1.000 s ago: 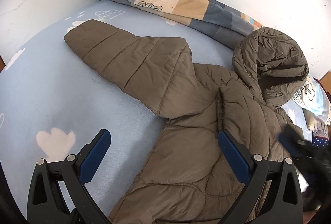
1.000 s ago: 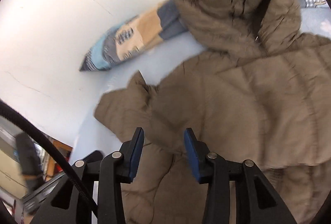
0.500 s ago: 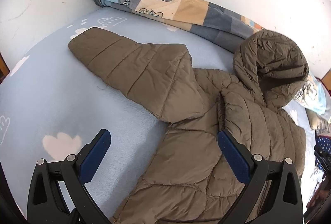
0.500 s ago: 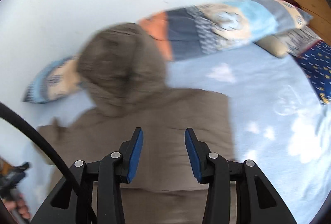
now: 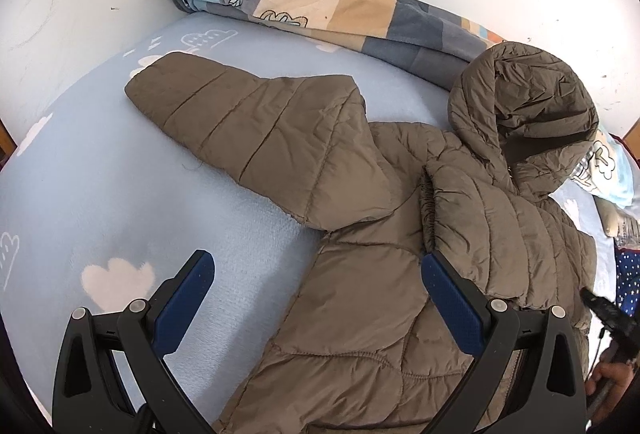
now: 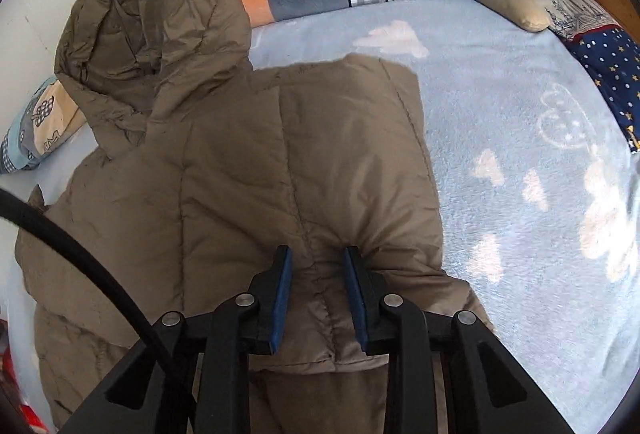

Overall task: Fold large clothes
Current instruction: 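Move the left tool to the other sleeve cuff and close on it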

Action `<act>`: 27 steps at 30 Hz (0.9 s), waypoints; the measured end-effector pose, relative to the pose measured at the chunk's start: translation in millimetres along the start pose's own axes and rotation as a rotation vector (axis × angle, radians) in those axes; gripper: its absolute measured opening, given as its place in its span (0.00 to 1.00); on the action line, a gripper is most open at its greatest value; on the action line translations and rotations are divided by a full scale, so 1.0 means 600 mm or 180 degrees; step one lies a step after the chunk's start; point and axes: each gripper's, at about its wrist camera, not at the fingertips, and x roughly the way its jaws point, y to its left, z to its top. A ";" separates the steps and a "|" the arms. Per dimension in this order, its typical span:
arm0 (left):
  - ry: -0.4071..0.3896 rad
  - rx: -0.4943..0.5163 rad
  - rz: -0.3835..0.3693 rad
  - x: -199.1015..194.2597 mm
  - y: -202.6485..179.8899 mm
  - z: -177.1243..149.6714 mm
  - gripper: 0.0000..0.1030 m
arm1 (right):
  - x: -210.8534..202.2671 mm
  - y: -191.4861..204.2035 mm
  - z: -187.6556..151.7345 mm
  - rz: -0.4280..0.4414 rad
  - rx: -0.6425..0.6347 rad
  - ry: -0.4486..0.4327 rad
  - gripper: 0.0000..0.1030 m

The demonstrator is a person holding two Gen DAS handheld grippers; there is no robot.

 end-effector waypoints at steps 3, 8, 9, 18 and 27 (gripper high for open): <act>-0.0020 -0.0035 -0.0007 -0.005 0.007 0.002 1.00 | -0.057 0.016 -0.006 0.0236 -0.0063 -0.0224 0.28; -0.0002 -0.0094 -0.0027 -0.011 0.016 0.001 1.00 | -0.079 0.056 -0.053 0.0255 -0.0394 -0.0228 0.28; -0.0010 -0.0071 -0.0020 -0.012 0.015 0.000 1.00 | -0.070 0.063 -0.060 0.0201 -0.0464 -0.0212 0.28; 0.0009 -0.0256 0.0008 -0.012 0.062 0.015 1.00 | -0.029 0.065 -0.052 0.0129 -0.0337 0.0064 0.29; 0.0096 -0.0562 0.0010 -0.004 0.128 0.023 1.00 | -0.222 0.081 -0.191 0.0917 -0.0231 -0.0521 0.53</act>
